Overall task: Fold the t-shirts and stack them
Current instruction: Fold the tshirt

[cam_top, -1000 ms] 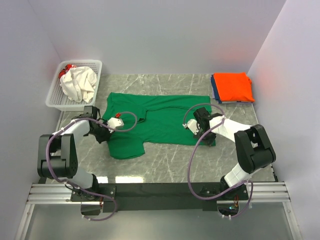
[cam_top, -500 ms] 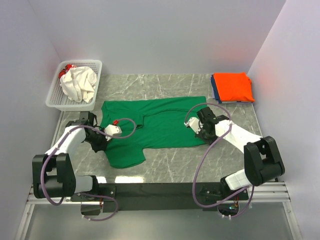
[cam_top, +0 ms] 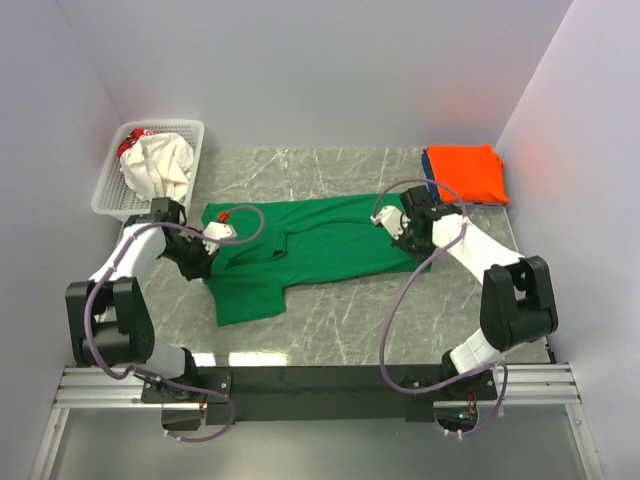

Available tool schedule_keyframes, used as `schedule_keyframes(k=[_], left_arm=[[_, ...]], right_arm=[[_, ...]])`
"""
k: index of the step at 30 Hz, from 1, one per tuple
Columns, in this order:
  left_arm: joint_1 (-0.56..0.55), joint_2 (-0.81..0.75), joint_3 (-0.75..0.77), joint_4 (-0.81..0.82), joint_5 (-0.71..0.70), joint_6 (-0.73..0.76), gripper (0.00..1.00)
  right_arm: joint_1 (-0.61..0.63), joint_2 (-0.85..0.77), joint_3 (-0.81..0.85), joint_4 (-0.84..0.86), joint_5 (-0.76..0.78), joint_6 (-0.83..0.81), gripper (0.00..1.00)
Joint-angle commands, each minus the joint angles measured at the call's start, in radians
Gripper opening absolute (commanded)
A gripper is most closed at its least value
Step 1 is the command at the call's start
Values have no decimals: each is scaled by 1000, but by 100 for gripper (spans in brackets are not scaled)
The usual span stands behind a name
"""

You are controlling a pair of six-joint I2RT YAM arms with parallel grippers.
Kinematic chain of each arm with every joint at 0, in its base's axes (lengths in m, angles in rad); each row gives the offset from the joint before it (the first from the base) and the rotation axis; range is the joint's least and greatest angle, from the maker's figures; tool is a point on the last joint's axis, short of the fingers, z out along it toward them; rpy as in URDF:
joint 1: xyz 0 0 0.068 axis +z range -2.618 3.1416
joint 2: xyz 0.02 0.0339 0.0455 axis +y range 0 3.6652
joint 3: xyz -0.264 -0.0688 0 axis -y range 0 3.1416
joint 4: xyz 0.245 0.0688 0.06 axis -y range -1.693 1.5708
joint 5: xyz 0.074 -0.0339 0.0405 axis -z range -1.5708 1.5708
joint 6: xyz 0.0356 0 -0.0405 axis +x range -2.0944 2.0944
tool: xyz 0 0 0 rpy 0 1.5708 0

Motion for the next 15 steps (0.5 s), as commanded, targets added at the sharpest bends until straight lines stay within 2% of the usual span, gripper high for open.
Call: schedule_keyframes(k=[1, 9, 15], left_arm=[[11, 36, 93, -25, 54, -13, 1], [29, 188, 314, -71, 132, -25, 1], [38, 283, 422, -71, 155, -42, 1]], right_arm=[[-20, 38, 86, -24, 2, -35, 0], [-40, 194, 308, -58, 8, -68, 0], [-63, 335, 480, -75, 17, -90, 0]])
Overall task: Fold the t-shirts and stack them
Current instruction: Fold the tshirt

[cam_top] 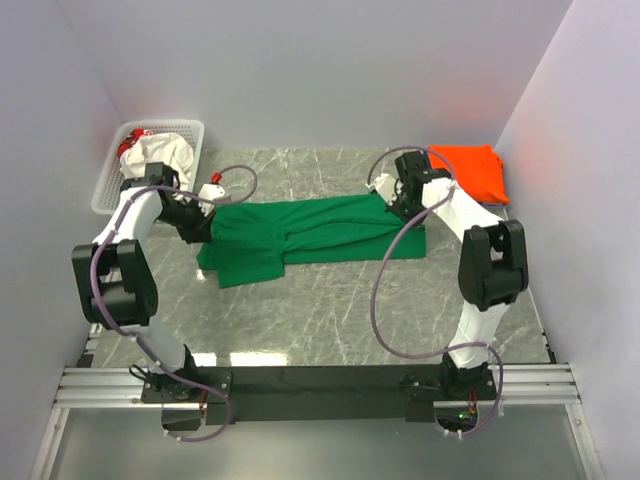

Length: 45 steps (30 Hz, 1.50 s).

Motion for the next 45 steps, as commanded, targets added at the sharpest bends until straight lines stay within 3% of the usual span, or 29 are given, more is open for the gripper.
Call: schedule_keyframes(k=[1, 10, 18, 21, 22, 24, 25, 29, 32, 36, 45], left_arm=[[9, 48, 95, -20, 61, -15, 1], [14, 220, 149, 107, 49, -121, 1], [17, 283, 134, 262, -5, -242, 1], [20, 288, 143, 268, -14, -275, 17], [23, 262, 143, 267, -11, -285, 27], [26, 202, 140, 256, 18, -302, 35], [27, 180, 142, 241, 25, -302, 39], [29, 44, 46, 262, 26, -333, 41], [27, -19, -28, 297, 7, -396, 40], [27, 2, -91, 354, -42, -497, 35], [27, 133, -139, 397, -108, -571, 29]], right_arm=[[-22, 68, 116, -26, 12, -24, 0], [-29, 277, 255, -3, 48, -9, 0], [-27, 342, 305, 38, 89, 43, 0], [-24, 351, 327, 28, 114, 74, 19], [-25, 339, 333, 11, 100, 92, 30], [-22, 305, 338, 4, 88, 111, 43], [-21, 271, 339, -17, 68, 130, 43], [-22, 193, 344, -63, 23, 170, 43], [-19, 174, 331, -121, -33, 195, 35], [-19, 214, 307, -164, -60, 232, 25], [-13, 349, 296, -160, -90, 276, 22]])
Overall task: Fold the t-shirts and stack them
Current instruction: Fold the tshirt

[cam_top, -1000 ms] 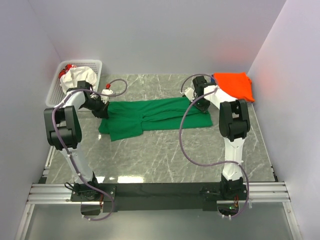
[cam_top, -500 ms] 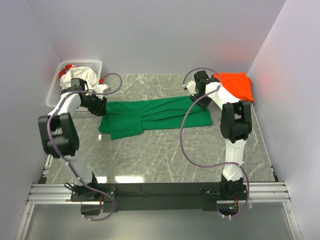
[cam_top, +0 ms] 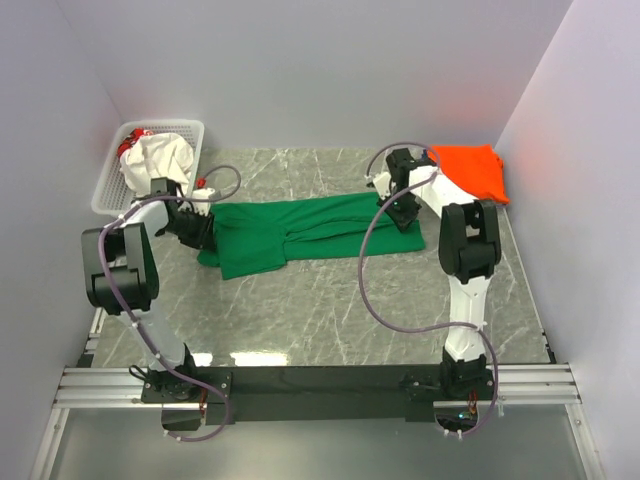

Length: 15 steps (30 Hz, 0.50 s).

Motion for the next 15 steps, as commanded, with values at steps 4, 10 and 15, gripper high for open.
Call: schedule_keyframes(k=[4, 10, 15], left_arm=[[1, 28, -63, 18, -71, -26, 27], [1, -48, -213, -47, -123, 78, 22], [1, -203, -328, -120, -140, 142, 20]], right_arm=[[5, 59, -49, -13, 13, 30, 21], [7, -8, -204, 13, 38, 6, 21], [10, -140, -342, 15, 24, -29, 22]])
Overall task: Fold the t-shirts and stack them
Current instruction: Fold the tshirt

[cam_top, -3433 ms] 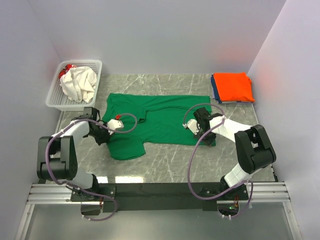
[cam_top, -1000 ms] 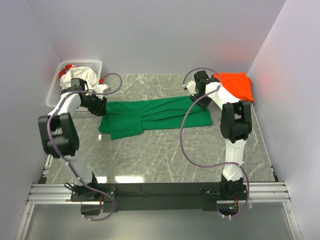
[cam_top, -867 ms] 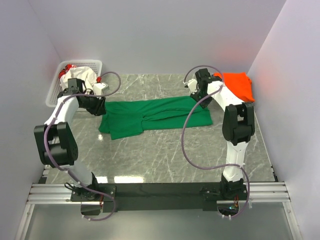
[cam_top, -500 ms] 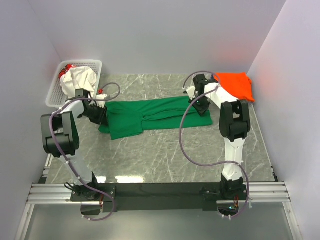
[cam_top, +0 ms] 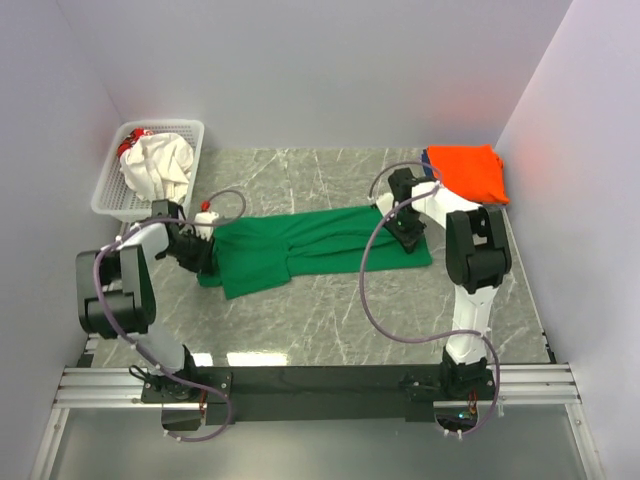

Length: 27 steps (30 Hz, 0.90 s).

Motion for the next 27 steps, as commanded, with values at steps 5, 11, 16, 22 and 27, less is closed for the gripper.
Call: schedule_keyframes(k=[5, 11, 16, 22, 27], left_arm=[[7, -266, -106, -218, 8, 140, 34], [-62, -452, -44, -422, 92, 338, 44], [-226, -497, -151, -427, 4, 391, 43], [-383, -476, -225, -298, -78, 338, 43], [-432, -384, -250, -212, -115, 326, 43]], right_arm=[[4, -162, -143, -78, -46, -29, 30], [4, -245, -86, -144, -122, 12, 37], [2, -245, -53, -159, -141, 29, 37], [2, -222, -54, -147, -136, 47, 37], [1, -210, -57, -144, -127, 47, 37]])
